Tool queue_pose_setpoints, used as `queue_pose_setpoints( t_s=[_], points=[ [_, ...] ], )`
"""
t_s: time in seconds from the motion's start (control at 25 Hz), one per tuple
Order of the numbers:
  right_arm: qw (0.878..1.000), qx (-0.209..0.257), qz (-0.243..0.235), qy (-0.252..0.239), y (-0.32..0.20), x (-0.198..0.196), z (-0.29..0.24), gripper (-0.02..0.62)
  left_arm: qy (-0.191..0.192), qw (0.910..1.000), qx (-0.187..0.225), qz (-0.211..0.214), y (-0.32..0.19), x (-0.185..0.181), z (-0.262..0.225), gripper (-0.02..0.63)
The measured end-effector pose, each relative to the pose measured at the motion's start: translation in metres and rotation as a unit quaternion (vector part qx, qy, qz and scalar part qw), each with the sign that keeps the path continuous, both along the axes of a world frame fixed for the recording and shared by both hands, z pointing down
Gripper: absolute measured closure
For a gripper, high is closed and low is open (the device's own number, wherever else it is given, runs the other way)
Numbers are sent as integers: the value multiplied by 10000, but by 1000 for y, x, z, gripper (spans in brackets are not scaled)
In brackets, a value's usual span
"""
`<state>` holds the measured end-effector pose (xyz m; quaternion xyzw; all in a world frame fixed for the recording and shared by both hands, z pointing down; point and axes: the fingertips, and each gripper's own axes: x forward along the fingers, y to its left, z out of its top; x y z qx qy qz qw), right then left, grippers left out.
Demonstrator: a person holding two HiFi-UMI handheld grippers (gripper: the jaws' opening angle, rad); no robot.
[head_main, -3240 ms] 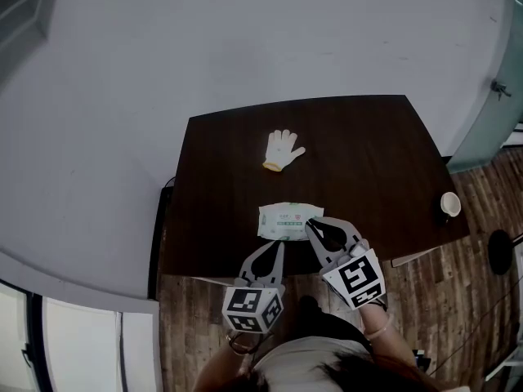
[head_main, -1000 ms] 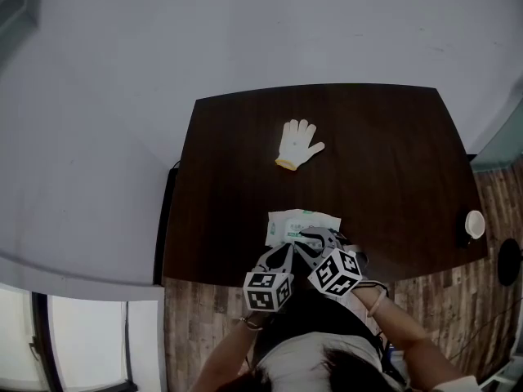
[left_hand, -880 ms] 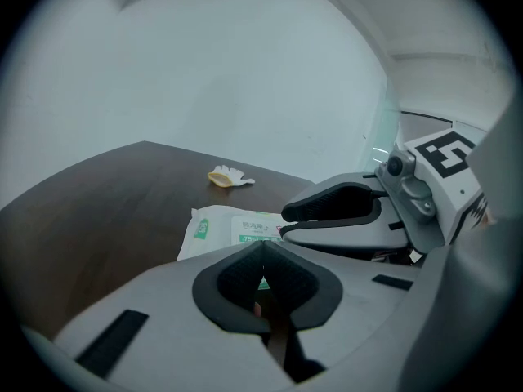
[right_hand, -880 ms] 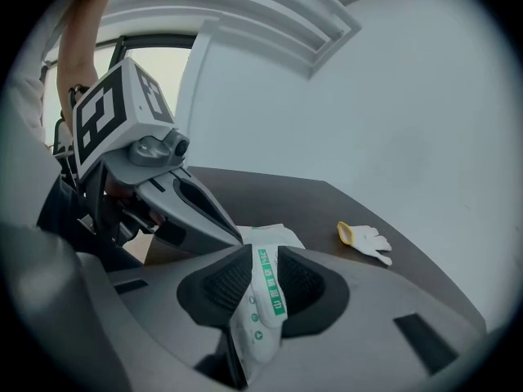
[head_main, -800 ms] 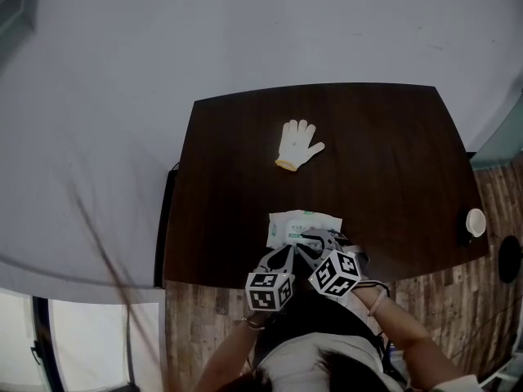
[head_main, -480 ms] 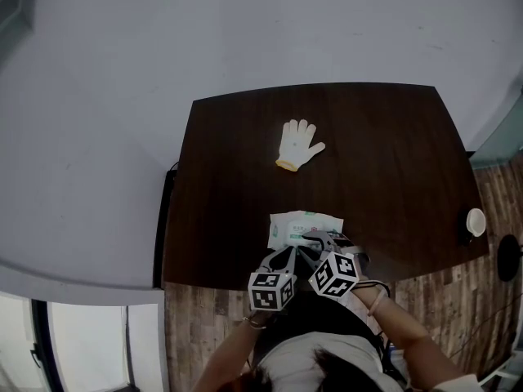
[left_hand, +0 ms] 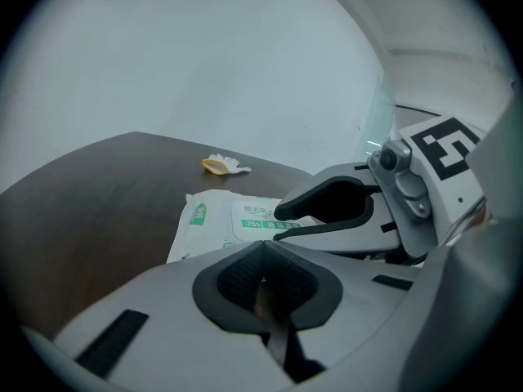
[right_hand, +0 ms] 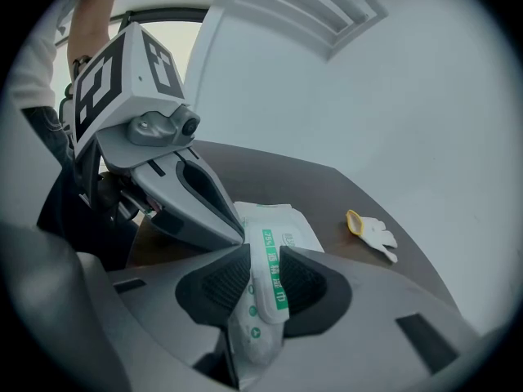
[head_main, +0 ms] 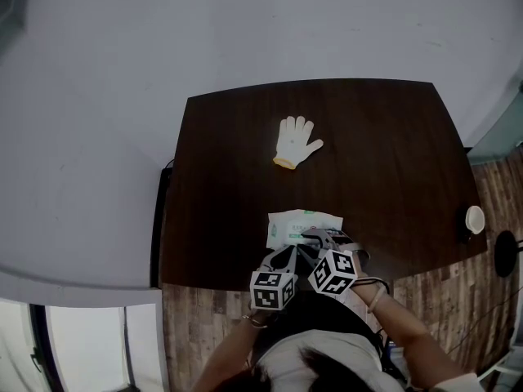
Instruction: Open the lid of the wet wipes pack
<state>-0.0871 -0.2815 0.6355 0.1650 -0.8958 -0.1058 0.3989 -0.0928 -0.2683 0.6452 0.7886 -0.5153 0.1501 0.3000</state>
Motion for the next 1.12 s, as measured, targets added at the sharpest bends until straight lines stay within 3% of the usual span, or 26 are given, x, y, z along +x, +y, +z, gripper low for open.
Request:
queue_pose_setpoints(
  t_s=[0.4, 0.56, 1.12],
  points=[
    [9999, -11, -74, 108, -3, -1, 4, 471, 144, 9998, -138, -30, -2, -1, 4, 588],
    [9998, -45, -102, 163, -6, -1, 4, 430, 119, 9998, -173, -27, -2, -1, 5, 588],
    [9987, -127, -404, 295, 1, -2, 1, 506, 84, 9998, -162, -5, 0, -1, 4, 588]
  ],
)
